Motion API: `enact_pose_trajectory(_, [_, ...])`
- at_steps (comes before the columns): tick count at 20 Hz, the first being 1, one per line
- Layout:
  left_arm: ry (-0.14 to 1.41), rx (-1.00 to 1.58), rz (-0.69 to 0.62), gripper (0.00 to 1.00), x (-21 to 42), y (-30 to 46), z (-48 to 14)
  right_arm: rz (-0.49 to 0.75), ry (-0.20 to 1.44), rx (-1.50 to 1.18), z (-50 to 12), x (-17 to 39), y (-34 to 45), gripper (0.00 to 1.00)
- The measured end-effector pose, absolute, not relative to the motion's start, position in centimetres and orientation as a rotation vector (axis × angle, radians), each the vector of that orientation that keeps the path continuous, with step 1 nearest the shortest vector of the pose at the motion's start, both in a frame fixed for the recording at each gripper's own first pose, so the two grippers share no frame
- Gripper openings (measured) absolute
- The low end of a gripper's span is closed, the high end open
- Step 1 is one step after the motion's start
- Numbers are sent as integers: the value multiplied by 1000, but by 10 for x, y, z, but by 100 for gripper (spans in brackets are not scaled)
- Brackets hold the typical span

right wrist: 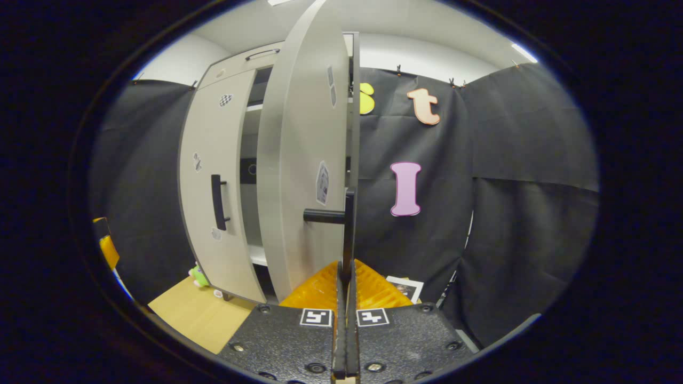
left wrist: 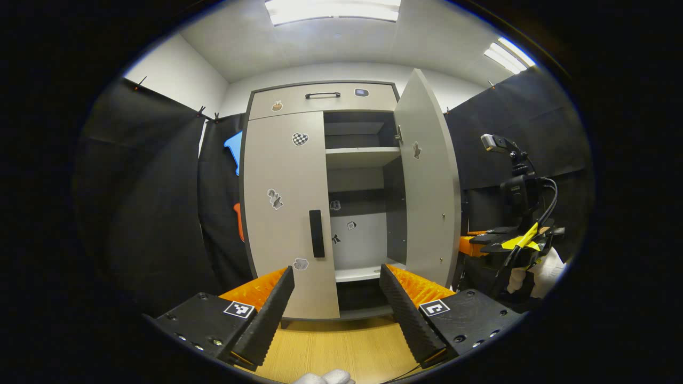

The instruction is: Open the right door of the double-door shoe cabinet with the right hand, and open the left door with the left hand.

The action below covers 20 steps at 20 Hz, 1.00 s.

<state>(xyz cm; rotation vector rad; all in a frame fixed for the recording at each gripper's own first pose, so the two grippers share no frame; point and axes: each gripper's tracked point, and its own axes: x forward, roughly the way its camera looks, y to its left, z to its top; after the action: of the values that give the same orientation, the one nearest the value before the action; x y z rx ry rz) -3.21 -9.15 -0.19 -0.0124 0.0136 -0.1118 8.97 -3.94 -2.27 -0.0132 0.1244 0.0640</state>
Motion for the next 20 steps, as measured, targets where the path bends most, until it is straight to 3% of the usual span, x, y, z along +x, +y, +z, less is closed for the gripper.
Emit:
enact_pose_trajectory(11, [21,-24,-100,96,-35,-86,-1,77,109,20,-18,82,-55,4])
enact_pose_trajectory(17, [17,-30,-95,96,-37,-71,2,23,99,-21,-8,65,-63,7])
enact_pose_trajectory(19, [13,-29,-96,96,-36,-67,2,-4,105,-36,-7,54,-66,16])
enact_pose_trajectory(20, [13,-24,-95,96,-34,-62,2,2,100,-31,-2,46,-63,30])
